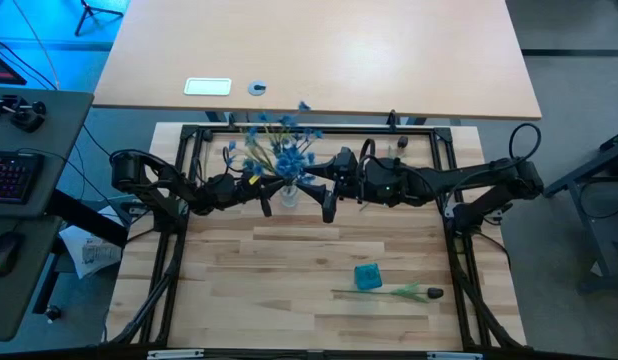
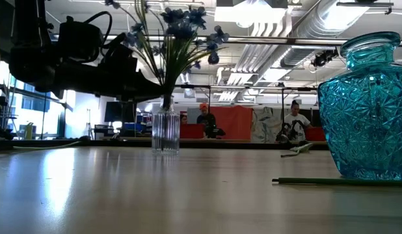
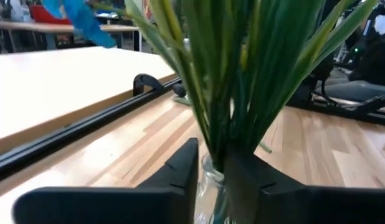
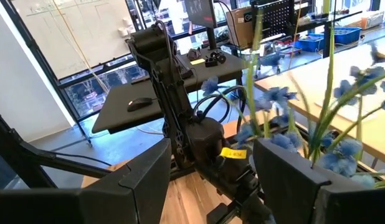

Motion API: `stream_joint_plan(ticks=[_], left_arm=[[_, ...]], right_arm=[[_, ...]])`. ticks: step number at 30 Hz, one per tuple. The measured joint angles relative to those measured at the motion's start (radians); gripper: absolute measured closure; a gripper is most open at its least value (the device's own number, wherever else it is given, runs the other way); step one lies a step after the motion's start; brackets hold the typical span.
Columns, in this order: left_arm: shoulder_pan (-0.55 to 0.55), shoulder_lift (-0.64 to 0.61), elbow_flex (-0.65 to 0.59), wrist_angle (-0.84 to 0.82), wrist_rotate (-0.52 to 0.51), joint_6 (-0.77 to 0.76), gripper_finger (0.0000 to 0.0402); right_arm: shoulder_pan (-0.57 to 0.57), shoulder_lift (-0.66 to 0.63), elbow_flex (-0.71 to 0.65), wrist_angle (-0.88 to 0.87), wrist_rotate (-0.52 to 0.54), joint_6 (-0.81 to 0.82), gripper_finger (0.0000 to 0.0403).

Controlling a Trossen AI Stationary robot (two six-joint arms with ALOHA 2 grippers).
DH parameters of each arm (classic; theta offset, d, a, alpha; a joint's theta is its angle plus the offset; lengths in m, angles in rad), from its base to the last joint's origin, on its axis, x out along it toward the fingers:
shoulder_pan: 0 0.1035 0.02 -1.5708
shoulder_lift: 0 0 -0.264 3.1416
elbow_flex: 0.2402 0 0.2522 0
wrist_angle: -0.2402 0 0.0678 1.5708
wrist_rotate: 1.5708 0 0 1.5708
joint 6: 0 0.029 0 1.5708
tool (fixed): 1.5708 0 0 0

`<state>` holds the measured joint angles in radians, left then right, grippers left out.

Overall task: Sort flowers into vase by color
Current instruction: Put the light blue flowers into the transparent vase

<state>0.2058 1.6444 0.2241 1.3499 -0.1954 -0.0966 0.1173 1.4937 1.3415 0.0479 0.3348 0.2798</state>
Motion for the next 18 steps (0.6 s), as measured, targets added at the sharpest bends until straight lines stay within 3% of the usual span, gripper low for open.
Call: stream_joint_plan(ticks=[10,18], left_arm=[[0.0,-0.031,-0.002,-0.034,-0.002,-0.032,0.0251],[0.0,-0.134,-0.002,-0.136,0.014,-0.03,0.023]], right_arm=[[0.0,0.0,0.0,0.0,-0.002,0.0,0.0181],[0.0,0.0,0.0,0.0,-0.002,0.0,0.0181]])
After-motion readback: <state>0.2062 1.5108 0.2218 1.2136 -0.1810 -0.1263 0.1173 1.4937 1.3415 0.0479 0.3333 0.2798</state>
